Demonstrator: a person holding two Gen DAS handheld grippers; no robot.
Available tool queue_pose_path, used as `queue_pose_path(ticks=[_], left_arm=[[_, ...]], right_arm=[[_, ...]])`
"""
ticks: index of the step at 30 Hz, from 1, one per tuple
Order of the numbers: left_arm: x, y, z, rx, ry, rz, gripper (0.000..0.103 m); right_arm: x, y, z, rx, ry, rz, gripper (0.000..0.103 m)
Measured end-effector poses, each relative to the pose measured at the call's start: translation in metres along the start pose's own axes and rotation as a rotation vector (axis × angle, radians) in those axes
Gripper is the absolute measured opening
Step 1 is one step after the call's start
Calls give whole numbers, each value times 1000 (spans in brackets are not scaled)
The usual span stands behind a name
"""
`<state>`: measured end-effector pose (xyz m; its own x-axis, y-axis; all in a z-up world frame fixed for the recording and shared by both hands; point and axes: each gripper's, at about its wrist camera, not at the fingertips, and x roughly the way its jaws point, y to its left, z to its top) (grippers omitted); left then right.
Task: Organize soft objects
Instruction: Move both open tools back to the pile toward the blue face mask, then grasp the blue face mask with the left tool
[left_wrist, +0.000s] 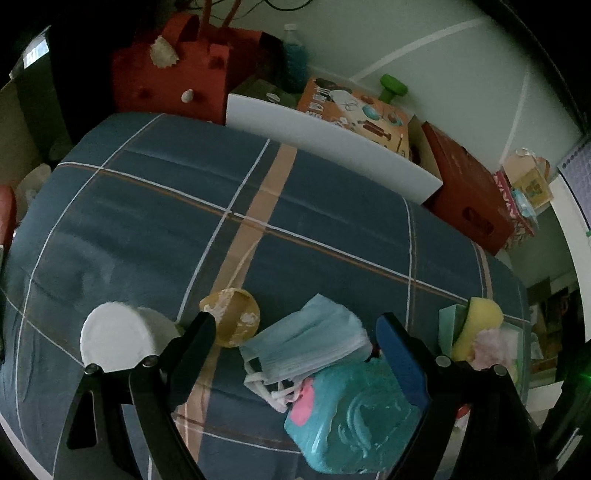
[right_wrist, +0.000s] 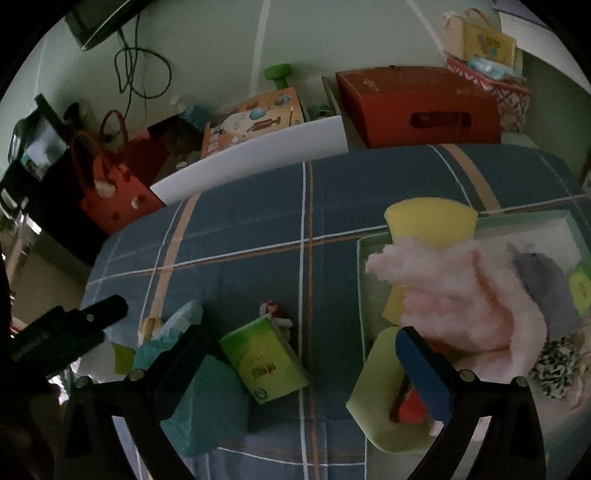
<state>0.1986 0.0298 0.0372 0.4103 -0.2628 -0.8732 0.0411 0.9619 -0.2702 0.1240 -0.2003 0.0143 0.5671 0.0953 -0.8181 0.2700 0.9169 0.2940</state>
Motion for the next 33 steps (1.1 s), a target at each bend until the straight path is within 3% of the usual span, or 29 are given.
queue_pose_path(ticks=[4,11,20,24,33], left_arm=[[6,-13,5,41,-3,0,89],[35,-22,8,79,65,-15,89],[65,-16,9,48,162,-64,89],[60,-19,10,61,153,-81,89],[51,-50,4,200,129,-44,84]], right_arm=[[4,-4,3,28,6,25,103],[4,-9,8,44,6,-11,103],[13,-12,13,55,38,-53,103],[13,-12,14,54,38,-57,103],[6,-13,14,53,21,-66,103]])
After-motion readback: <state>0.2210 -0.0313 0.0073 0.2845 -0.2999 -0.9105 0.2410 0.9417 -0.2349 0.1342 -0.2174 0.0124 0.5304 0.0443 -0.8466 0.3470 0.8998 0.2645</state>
